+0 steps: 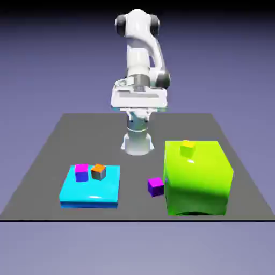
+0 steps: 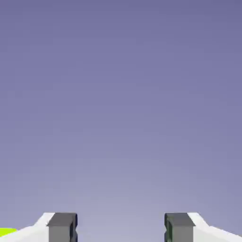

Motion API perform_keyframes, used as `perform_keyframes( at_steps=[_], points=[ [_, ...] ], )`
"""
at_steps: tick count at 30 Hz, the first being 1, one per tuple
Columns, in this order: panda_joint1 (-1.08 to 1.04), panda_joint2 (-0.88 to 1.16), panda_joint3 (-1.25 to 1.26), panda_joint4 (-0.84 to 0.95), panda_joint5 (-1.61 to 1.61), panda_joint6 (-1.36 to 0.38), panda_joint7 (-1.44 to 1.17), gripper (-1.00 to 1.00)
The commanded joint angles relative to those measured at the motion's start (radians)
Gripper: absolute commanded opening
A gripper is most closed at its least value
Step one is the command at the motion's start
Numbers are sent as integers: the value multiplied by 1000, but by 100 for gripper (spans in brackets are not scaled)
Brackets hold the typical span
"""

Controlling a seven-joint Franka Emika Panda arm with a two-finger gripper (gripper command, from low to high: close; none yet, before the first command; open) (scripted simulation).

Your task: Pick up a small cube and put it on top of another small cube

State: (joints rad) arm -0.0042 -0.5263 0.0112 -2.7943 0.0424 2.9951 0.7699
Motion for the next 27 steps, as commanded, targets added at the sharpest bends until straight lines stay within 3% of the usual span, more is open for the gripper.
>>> perform_keyframes(
  at_steps=[1,21,27],
  points=[
    [-13,36,9,13,35,-35,24,0],
    [-282,761,195,273,738,-729,503,0],
    [-254,910,242,285,843,-597,427,0]
  ],
)
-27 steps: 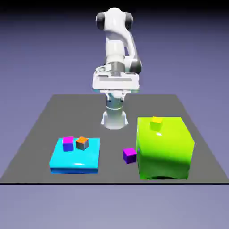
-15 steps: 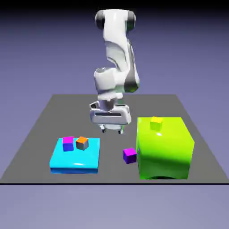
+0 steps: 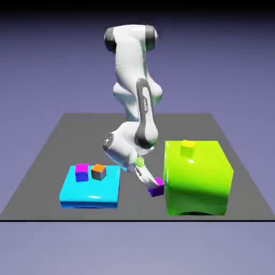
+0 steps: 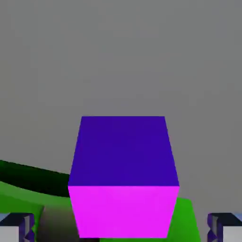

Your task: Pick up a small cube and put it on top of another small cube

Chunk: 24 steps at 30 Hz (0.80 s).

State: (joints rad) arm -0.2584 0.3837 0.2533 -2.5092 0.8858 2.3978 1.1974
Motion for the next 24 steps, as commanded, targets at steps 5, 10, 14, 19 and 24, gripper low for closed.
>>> perform_keyframes(
  at_steps=[5,10,14,19,24],
  points=[
    [-11,-51,-16,-4,-36,-48,28,-100],
    [36,-123,-115,67,-126,-151,126,-100],
    [105,-169,-154,212,-170,-269,259,-100],
    [190,-227,-201,392,-225,-418,424,-100],
    [95,-408,-28,412,-229,-620,534,-100]
  ],
)
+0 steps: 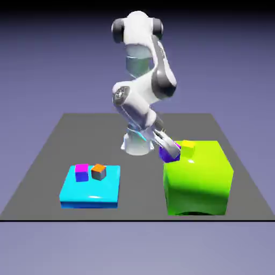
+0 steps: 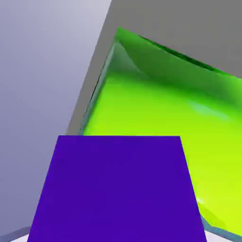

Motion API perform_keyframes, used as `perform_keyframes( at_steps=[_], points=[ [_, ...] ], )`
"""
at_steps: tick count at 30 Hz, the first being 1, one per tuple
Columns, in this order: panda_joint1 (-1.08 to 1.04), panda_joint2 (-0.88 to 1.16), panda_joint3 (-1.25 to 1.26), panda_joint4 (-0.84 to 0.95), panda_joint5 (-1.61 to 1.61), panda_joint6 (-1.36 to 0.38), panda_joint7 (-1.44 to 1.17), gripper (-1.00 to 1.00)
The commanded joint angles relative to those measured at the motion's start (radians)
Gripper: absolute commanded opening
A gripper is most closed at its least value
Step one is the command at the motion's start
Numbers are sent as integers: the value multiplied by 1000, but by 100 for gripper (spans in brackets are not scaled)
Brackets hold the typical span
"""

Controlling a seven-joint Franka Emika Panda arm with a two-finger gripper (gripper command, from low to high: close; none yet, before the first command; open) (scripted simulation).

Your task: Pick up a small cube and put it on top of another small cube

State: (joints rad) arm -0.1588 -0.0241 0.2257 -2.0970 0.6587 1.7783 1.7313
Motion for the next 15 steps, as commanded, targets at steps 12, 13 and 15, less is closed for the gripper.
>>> perform_keyframes(
  at_steps=[12,13,15],
  points=[
    [-110,-90,239,-219,80,79,-46,100],
    [-110,-90,239,-219,80,79,-46,100],
    [-131,-109,213,-157,55,-8,-28,100]
  ],
)
